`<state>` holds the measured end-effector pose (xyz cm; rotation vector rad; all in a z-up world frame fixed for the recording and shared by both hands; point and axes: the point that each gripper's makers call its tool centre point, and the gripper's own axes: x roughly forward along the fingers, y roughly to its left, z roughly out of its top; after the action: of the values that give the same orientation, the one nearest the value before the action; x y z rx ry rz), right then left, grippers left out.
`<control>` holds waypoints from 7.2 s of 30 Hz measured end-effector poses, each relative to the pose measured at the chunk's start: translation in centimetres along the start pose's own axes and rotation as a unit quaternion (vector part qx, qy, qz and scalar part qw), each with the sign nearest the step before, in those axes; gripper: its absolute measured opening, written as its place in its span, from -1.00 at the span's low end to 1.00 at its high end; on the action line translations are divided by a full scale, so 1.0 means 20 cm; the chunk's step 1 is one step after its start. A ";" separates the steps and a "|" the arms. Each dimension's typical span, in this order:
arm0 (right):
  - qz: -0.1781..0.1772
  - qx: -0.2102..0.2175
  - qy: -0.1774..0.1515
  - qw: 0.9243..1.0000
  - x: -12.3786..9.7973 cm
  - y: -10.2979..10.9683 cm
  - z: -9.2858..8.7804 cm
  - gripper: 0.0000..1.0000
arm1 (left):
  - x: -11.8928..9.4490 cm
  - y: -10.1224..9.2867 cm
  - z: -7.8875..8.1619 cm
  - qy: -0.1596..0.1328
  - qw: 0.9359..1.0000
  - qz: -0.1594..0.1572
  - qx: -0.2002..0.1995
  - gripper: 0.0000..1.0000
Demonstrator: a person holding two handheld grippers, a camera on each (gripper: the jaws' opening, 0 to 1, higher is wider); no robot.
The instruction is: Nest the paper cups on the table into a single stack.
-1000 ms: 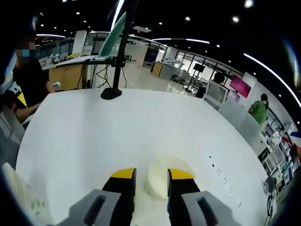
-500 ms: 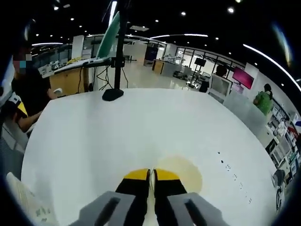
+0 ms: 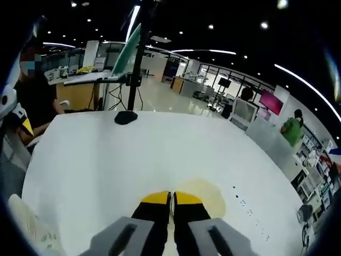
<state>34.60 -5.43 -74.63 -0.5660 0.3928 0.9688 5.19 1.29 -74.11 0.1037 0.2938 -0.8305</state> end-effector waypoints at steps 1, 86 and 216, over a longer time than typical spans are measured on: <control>-0.004 -0.002 -0.004 1.000 -0.04 -0.01 0.02 -1.00 | 0.00 0.00 0.00 -0.001 1.000 0.000 0.000 0.93; 0.117 0.069 -0.008 0.991 -0.83 1.02 0.07 -1.00 | -0.01 -0.03 0.02 -0.013 1.000 -0.013 -0.008 0.94; -0.045 0.248 0.127 0.959 -0.07 0.32 -0.54 -0.20 | -0.01 0.03 0.01 -0.010 1.000 0.014 -0.017 0.97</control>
<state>27.79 -10.05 -84.08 -0.2450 0.8071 0.6735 5.46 1.83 -73.83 0.0679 0.2866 -0.7979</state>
